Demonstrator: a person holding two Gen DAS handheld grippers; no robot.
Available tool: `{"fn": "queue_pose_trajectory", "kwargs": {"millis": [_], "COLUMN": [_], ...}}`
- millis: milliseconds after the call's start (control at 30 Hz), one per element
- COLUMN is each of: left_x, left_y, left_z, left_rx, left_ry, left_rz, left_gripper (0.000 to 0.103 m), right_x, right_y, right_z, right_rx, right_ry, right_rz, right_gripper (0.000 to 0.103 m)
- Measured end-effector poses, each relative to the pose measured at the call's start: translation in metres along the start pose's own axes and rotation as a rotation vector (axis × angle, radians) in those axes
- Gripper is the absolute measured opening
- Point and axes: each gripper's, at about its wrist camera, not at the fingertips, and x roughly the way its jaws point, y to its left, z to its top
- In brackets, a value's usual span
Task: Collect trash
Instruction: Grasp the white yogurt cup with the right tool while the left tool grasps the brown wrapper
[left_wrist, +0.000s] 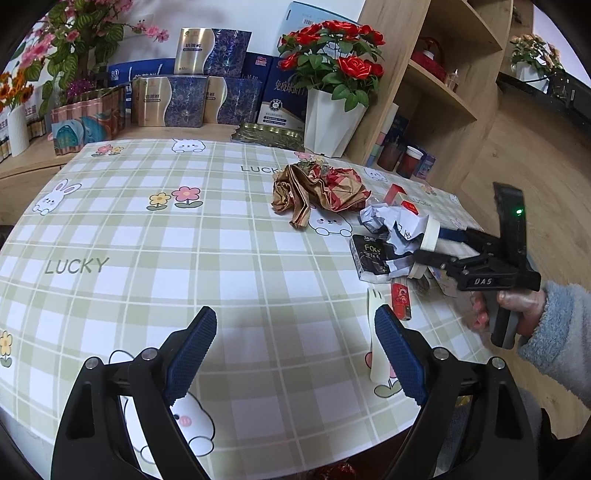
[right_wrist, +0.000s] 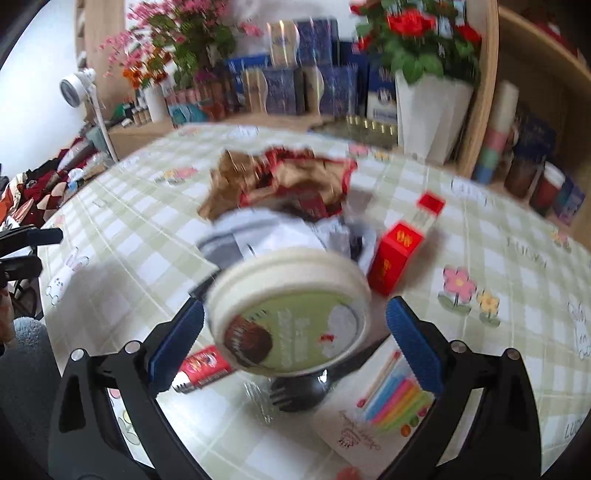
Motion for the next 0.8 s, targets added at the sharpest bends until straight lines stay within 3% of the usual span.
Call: {"fn": "queue_pose_trajectory", "kwargs": {"millis": [67, 133, 333, 400, 500, 633, 700, 800], "left_x": [0.003, 0.006, 0.019, 0.026, 0.04, 0.068, 0.087, 0.109], "left_y": [0.0, 0.0, 0.005, 0.005, -0.001, -0.004, -0.002, 0.015], "left_z": [0.002, 0.004, 0.024, 0.035, 0.058, 0.09, 0.104, 0.12], "left_rx": [0.0, -0.004, -0.025, -0.023, 0.014, 0.03, 0.034, -0.112], "left_ry": [-0.001, -0.001, -0.004, -0.008, -0.039, -0.044, -0.02, -0.019], "left_rz": [-0.004, -0.012, -0.026, -0.026, 0.054, 0.016, 0.036, 0.005], "left_gripper": [0.085, 0.085, 0.085, 0.085, 0.085, 0.085, 0.085, 0.085], "right_x": [0.004, 0.002, -0.023, -0.032, -0.045, -0.053, -0.055, -0.059], "right_y": [-0.007, -0.016, -0.017, -0.018, -0.027, -0.044, -0.05, -0.057], "right_z": [-0.003, -0.006, -0.004, -0.002, -0.001, -0.004, -0.005, -0.007], "right_rx": [0.048, 0.101, 0.157, 0.167, 0.215, 0.308, 0.333, 0.357], "right_ry": [0.026, 0.014, -0.064, -0.091, -0.132, -0.168, -0.174, -0.189], "right_rz": [0.018, 0.057, 0.103, 0.097, 0.069, 0.028, 0.015, 0.006], "right_gripper": [0.097, 0.086, 0.086, 0.086, 0.086, 0.086, 0.086, 0.086]}}
